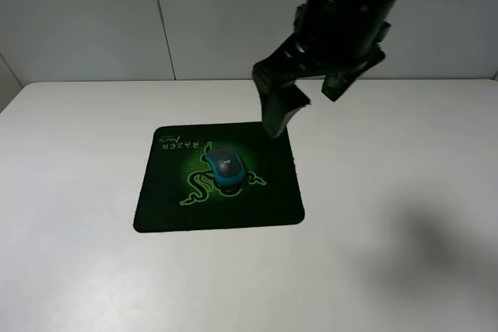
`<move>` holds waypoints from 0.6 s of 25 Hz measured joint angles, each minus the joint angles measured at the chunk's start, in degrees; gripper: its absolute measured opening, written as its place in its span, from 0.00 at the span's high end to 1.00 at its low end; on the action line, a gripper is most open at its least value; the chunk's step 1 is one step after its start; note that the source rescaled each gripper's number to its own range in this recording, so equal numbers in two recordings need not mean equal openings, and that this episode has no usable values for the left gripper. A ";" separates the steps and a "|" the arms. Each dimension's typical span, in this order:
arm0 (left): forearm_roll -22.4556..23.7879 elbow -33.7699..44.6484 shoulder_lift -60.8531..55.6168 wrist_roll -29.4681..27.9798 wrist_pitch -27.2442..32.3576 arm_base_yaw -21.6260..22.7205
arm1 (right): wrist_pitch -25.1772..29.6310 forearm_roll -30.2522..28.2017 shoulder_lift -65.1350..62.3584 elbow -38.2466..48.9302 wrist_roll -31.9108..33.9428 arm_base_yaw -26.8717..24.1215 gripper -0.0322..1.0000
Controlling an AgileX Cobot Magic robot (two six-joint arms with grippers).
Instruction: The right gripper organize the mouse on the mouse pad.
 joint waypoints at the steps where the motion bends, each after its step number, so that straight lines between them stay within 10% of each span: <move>1: 0.00 0.00 0.00 0.00 0.00 0.00 | 0.04 0.00 -2.32 2.15 0.00 0.00 0.01; 15: 0.00 0.00 0.00 0.00 0.00 0.00 | 0.22 -2.54 -39.86 26.15 -0.17 0.00 0.01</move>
